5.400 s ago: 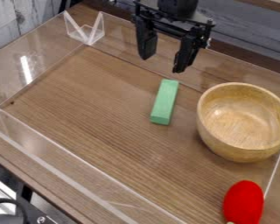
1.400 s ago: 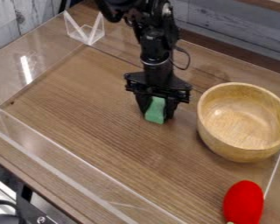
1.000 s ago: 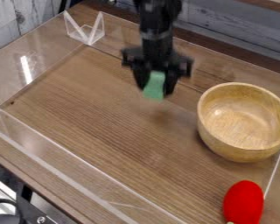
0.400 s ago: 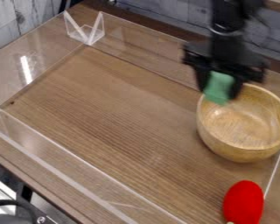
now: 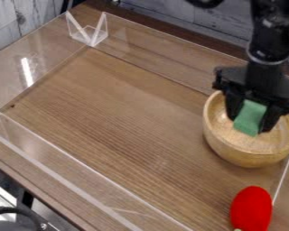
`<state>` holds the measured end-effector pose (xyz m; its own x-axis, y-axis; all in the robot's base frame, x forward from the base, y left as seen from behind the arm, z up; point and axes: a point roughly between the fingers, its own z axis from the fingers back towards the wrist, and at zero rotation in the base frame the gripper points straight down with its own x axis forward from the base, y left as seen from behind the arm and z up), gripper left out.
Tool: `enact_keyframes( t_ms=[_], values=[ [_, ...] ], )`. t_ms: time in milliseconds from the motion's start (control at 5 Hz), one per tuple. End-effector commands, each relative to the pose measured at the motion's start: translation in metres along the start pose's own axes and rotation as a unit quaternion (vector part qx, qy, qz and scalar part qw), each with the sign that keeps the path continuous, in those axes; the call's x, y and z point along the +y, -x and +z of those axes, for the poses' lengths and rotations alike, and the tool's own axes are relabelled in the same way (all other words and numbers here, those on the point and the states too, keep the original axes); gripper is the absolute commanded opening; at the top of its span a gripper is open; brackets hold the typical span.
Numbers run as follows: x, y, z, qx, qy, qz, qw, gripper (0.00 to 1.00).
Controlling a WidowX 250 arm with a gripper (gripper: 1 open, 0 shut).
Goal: Put the green block in the brown bowl
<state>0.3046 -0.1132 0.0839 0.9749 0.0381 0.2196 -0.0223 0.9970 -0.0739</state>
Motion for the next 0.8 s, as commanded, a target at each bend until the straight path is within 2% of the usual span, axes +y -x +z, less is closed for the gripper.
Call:
enact_keyframes(
  t_ms=[0,200,400,600],
  values=[
    [0.017,-0.008,0.022,-0.029,0.011,0.009,0.9995,0.00],
    [0.007,-0.020,0.022,-0.028,0.014,-0.007,0.9995,0.00],
    [-0.014,-0.022,0.018,-0.023,0.019,-0.016,0.9994,0.00],
    [-0.001,-0.017,0.011,-0.011,0.027,-0.051,0.9983,0.00]
  ],
)
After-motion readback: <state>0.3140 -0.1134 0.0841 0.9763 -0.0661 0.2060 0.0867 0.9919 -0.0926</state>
